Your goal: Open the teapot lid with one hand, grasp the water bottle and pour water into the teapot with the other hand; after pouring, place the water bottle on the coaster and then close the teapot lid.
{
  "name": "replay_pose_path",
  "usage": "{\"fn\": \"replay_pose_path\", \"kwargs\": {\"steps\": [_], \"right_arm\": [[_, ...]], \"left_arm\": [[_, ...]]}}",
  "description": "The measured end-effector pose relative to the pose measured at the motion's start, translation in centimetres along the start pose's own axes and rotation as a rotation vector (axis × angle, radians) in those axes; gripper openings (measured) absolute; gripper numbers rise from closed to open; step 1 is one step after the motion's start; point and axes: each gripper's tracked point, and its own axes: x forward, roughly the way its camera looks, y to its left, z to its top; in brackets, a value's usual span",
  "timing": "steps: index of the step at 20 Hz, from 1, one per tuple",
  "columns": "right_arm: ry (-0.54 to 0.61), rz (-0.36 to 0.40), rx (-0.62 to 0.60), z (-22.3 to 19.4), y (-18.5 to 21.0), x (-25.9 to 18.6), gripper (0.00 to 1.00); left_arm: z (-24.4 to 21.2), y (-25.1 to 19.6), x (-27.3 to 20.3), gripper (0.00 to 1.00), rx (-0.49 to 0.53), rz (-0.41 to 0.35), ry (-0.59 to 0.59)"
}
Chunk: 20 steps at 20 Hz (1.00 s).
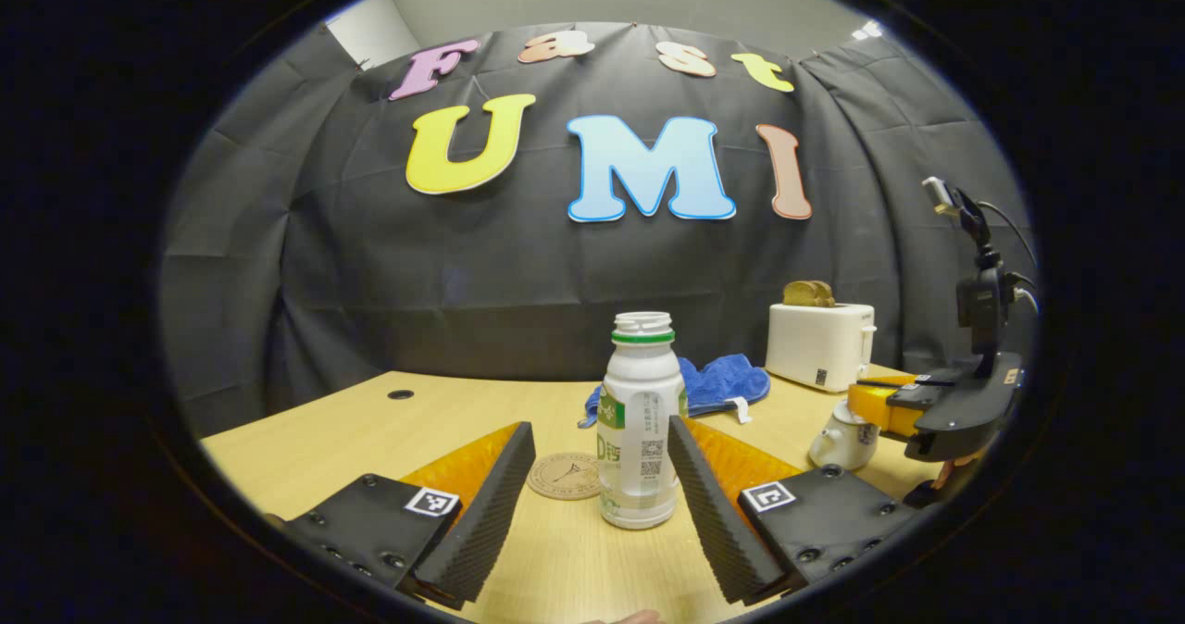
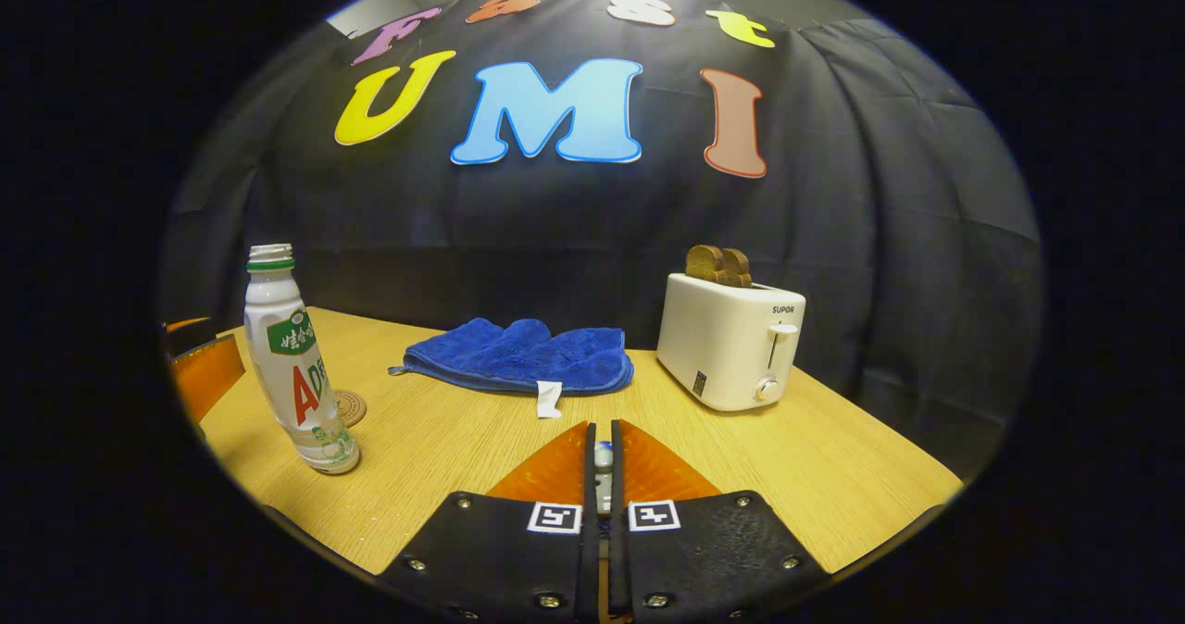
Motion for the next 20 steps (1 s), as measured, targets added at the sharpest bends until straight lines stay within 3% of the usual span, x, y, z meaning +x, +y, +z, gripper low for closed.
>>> {"fn": "replay_pose_path", "kwargs": {"steps": [6,10,14,20], "right_arm": [[-0.092,0.038,-0.005,2.3,1.3,-2.4,0.04],[-0.092,0.053,0.003,1.9,1.4,-2.8,0.04],[-0.096,0.05,0.02,2.0,0.8,-2.8,0.04],[-0.111,0.059,0.042,2.3,0.3,-3.0,0.04]], "left_arm": [[-0.3,-1.0,1.2,1.0,0.015,-0.033,0.014],[-1.7,-1.7,3.7,1.0,0.02,-0.057,0.068],[-1.6,-2.5,5.6,1.0,0.103,-0.065,0.062],[-4.0,-3.0,7.7,1.0,0.082,-0.092,0.107]]}}
